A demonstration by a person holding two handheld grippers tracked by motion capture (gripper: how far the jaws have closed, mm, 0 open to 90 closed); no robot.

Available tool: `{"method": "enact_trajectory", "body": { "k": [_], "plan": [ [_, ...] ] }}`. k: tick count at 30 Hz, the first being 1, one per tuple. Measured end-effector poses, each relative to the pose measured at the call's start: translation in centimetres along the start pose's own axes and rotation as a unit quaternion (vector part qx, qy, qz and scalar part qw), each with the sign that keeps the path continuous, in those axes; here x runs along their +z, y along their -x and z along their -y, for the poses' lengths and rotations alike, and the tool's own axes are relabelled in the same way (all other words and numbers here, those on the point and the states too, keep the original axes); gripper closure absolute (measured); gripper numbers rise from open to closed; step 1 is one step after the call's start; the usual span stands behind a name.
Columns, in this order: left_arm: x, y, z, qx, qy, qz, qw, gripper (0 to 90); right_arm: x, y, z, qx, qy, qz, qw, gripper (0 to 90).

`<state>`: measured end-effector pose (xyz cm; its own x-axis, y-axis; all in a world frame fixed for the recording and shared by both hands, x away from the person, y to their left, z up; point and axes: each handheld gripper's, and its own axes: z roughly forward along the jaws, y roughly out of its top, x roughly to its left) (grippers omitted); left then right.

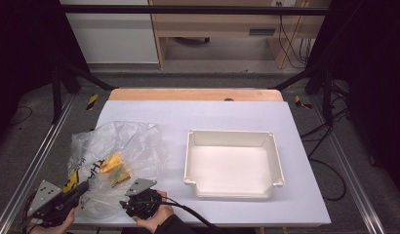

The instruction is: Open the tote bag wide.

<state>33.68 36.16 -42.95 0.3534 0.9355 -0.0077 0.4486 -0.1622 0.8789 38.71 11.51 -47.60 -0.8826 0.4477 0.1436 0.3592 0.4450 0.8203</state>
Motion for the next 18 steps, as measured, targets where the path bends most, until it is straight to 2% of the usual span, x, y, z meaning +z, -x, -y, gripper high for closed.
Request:
{"method": "enact_trajectory", "body": {
  "k": [5, 8, 9, 10, 11, 12, 13, 14, 15, 16, 17, 18],
  "plan": [
    [0.1, 0.1, 0.1, 0.005, -0.005, 0.003, 1.0000, 90.0, 0.5, 0.0, 0.4, 0.000, -0.012, -0.004, 0.9999, 89.3],
    [0.1, 0.2, 0.1, 0.001, -0.004, 0.002, 1.0000, 89.7, 0.5, 0.0, 0.3, 0.003, -0.012, -0.004, 0.9999, 89.7],
    [0.1, 0.2, 0.1, 0.002, -0.003, 0.002, 1.0000, 85.1, 0.4, 0.0, 0.3, 0.004, -0.010, -0.001, 0.9999, 89.9],
    [0.1, 0.2, 0.1, 0.000, 0.001, 0.005, 1.0000, 85.1, 0.4, 0.0, 0.3, 0.004, -0.010, -0.001, 0.9999, 89.9],
    [0.0, 0.2, 0.1, 0.001, 0.006, 0.008, 1.0000, 75.6, 0.4, 0.1, 0.2, 0.005, -0.009, 0.000, 1.0000, 89.9],
    [-0.1, 0.3, 0.0, 0.000, 0.013, 0.012, 0.9999, 75.6, 0.4, 0.1, 0.2, 0.005, -0.009, 0.000, 1.0000, 89.9],
    [-0.2, 0.3, -0.1, 0.002, 0.019, 0.016, 0.9997, 68.5, 0.3, 0.1, 0.2, 0.004, -0.008, 0.000, 1.0000, 89.9],
    [-0.4, 0.5, -0.2, 0.003, 0.026, 0.018, 0.9995, 68.5, 0.3, 0.1, 0.2, 0.004, -0.008, 0.000, 1.0000, 89.9],
    [-0.5, 0.6, -0.3, 0.002, 0.034, 0.021, 0.9992, 60.1, 0.2, 0.1, 0.2, 0.006, -0.007, 0.000, 1.0000, 90.0],
    [-0.7, 0.8, -0.5, 0.002, 0.040, 0.024, 0.9989, 56.1, 0.2, 0.1, 0.2, 0.006, -0.007, 0.000, 1.0000, 89.9],
    [-0.8, 0.9, -0.6, 0.001, 0.046, 0.028, 0.9986, 56.1, 0.2, 0.1, 0.2, 0.006, -0.007, 0.000, 1.0000, 89.9],
    [-0.8, 1.1, -0.8, 0.001, 0.051, 0.030, 0.9982, 52.2, 0.2, 0.1, 0.2, 0.006, -0.006, 0.000, 1.0000, 89.9]
  ]
}}
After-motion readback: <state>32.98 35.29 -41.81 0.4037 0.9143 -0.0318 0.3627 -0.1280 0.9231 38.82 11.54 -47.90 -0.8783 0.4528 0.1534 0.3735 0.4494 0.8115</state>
